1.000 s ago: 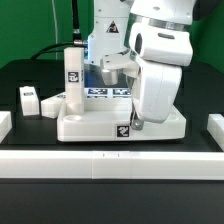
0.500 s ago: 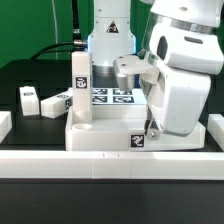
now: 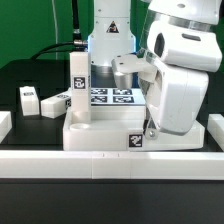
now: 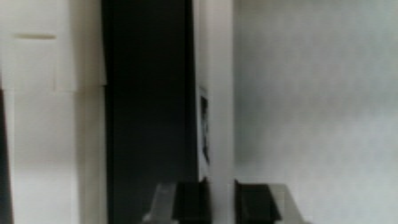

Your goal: Assemble desk

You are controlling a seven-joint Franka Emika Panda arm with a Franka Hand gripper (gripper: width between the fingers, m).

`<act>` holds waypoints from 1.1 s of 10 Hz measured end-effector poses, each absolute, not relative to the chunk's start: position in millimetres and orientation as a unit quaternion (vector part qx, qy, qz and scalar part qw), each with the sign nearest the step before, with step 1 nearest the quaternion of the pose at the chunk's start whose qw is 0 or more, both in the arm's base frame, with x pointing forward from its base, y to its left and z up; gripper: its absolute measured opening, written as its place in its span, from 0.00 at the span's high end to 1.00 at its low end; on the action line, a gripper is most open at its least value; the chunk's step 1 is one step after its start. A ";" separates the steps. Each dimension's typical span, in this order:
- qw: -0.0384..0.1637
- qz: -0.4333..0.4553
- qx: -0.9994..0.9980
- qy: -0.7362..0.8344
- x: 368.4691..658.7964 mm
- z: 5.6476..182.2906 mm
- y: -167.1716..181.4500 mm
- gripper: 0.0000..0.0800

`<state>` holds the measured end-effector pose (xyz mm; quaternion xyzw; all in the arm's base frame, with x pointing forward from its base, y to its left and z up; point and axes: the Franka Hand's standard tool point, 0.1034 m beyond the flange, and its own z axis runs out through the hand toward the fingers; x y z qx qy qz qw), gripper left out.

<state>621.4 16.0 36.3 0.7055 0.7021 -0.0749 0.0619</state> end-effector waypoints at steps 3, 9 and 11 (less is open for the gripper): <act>0.064 -0.074 0.703 0.704 644.1 37.3 30.3 0.92; 0.063 -0.073 0.727 0.679 652.6 33.6 44.3 0.92; 0.065 -0.073 0.727 0.679 653.5 35.2 42.4 0.91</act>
Offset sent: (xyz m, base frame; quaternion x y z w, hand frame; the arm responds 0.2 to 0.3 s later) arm 0.0311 0.0296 0.0000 0.0019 0.0072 0.0103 0.9999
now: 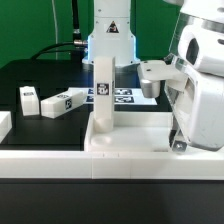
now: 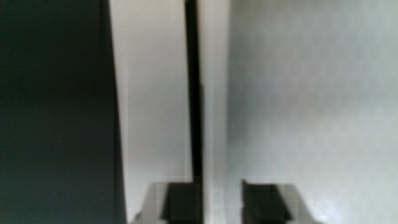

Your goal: Assemble desk

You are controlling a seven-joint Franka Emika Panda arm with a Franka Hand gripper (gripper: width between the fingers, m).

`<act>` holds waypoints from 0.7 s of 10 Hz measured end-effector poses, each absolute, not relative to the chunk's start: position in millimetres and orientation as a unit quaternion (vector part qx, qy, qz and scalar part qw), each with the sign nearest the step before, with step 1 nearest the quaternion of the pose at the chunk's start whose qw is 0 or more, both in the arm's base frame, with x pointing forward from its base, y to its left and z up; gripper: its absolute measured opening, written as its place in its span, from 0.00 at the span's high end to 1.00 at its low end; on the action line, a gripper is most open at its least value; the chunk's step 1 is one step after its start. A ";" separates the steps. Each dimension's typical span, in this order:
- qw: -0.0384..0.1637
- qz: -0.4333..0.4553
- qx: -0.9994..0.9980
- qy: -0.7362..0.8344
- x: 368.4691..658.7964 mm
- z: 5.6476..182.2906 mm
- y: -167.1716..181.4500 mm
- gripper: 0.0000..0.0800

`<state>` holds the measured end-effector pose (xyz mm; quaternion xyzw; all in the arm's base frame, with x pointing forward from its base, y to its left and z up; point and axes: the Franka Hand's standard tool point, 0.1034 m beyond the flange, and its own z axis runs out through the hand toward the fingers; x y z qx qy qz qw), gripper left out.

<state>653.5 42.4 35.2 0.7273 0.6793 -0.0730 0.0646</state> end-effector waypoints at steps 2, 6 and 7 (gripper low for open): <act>0.066 -0.075 0.728 0.679 654.8 43.0 39.8 0.46; 0.061 -0.089 0.736 0.668 653.8 85.9 11.3 0.19; 0.063 -0.091 0.738 0.666 654.0 95.3 -2.9 0.19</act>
Offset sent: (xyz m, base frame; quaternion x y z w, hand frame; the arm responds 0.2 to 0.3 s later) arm -0.0052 -0.0133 0.0353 0.0311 -0.0139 -0.0117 0.9994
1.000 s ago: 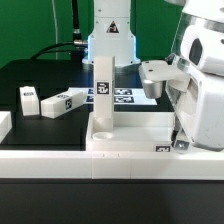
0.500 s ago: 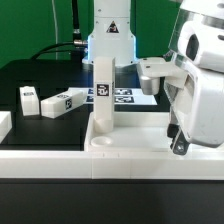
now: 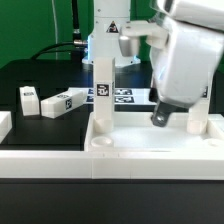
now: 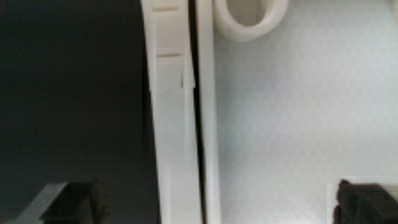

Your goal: Assemble desk

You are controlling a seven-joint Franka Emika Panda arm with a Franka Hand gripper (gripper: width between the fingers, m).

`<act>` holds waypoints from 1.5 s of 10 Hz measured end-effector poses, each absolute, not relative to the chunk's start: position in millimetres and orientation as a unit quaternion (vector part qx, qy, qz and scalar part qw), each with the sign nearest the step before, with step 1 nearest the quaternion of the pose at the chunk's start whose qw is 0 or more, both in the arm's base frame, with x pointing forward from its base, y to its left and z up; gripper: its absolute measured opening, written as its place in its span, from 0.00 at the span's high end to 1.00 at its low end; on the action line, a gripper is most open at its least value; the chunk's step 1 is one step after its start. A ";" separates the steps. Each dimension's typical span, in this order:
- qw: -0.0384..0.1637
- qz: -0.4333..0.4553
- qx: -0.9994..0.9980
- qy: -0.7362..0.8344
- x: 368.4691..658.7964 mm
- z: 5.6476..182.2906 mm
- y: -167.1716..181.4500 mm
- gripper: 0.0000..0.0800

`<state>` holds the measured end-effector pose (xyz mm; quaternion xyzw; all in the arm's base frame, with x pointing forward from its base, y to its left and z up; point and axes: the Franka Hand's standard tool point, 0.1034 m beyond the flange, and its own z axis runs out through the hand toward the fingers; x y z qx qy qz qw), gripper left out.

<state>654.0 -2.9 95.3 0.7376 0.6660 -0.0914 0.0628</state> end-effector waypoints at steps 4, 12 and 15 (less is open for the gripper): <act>0.067 -0.094 0.743 0.659 652.5 97.7 -11.4 0.19; 0.076 -0.078 0.883 0.456 645.1 92.8 -41.7 0.19; 0.083 -0.071 0.923 0.370 645.1 91.8 -39.3 0.19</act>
Offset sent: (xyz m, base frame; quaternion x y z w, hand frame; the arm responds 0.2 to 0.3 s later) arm 0.0000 0.0000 0.0000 0.0000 0.0000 0.0000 1.0000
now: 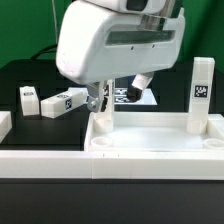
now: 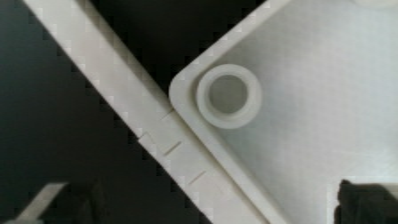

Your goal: Assemble desk

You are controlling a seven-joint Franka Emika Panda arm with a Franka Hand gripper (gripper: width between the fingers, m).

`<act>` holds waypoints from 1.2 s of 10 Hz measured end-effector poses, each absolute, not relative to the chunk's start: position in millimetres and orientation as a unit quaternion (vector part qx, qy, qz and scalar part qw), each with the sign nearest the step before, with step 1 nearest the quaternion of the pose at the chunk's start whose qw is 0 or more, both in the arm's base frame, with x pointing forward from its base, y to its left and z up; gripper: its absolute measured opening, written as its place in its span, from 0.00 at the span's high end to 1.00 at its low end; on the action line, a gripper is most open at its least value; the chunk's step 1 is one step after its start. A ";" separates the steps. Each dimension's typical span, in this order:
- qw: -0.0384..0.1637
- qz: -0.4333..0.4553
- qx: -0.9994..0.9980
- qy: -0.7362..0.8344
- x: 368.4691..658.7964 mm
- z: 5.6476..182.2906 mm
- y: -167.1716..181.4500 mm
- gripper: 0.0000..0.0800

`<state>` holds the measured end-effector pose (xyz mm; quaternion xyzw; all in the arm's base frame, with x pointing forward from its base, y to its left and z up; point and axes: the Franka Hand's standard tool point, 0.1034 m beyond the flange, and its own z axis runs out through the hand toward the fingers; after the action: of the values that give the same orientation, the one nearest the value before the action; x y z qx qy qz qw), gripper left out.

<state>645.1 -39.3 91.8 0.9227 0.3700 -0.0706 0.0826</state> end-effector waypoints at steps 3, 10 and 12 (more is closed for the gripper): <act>0.051 -0.062 0.973 0.218 636.9 96.7 -68.7 0.19; 0.038 -0.056 0.989 0.134 626.0 91.4 -85.6 0.19; 0.004 -0.061 0.997 0.049 591.9 82.0 -124.2 0.19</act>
Offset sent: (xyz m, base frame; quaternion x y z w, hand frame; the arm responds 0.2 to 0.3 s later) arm -0.0351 -0.0478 0.0082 0.1336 0.0001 0.2779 0.9513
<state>591.9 -124.2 82.0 0.9970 0.0487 -0.0606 0.0039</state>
